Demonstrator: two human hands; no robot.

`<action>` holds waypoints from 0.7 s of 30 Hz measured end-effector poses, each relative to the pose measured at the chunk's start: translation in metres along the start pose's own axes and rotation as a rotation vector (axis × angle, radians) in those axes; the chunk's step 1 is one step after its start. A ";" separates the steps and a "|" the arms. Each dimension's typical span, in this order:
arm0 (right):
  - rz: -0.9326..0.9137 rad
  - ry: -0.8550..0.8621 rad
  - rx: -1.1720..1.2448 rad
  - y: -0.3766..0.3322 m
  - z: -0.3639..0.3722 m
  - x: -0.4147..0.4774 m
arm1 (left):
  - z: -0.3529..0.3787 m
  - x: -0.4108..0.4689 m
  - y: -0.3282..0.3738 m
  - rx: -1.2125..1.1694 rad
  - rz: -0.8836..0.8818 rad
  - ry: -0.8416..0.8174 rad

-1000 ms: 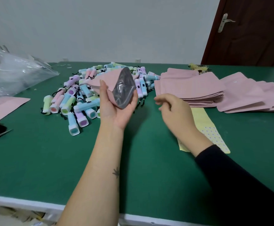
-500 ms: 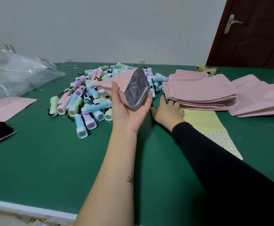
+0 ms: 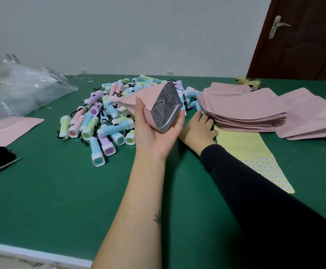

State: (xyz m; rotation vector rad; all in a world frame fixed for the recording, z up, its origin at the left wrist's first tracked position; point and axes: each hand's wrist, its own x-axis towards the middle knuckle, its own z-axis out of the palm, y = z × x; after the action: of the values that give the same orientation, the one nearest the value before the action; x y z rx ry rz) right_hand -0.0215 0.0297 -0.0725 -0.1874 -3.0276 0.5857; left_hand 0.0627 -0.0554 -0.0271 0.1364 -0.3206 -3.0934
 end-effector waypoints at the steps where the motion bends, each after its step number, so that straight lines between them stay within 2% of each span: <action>1: 0.007 0.020 0.017 0.001 0.000 0.002 | 0.000 0.001 0.000 0.003 0.003 0.000; 10: -0.058 0.026 -0.080 0.000 -0.009 0.020 | -0.002 0.000 0.001 -0.032 -0.013 -0.001; 15: -0.092 0.128 -0.040 0.001 -0.006 0.023 | 0.002 -0.002 0.000 -0.012 -0.005 0.023; 21: -0.030 0.008 0.126 -0.002 0.000 0.042 | 0.001 -0.003 0.000 -0.020 -0.018 0.018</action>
State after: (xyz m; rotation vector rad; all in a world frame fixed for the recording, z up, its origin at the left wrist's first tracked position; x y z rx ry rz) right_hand -0.0636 0.0335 -0.0703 -0.1372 -2.9672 0.7686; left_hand 0.0655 -0.0550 -0.0261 0.1677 -0.2886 -3.1100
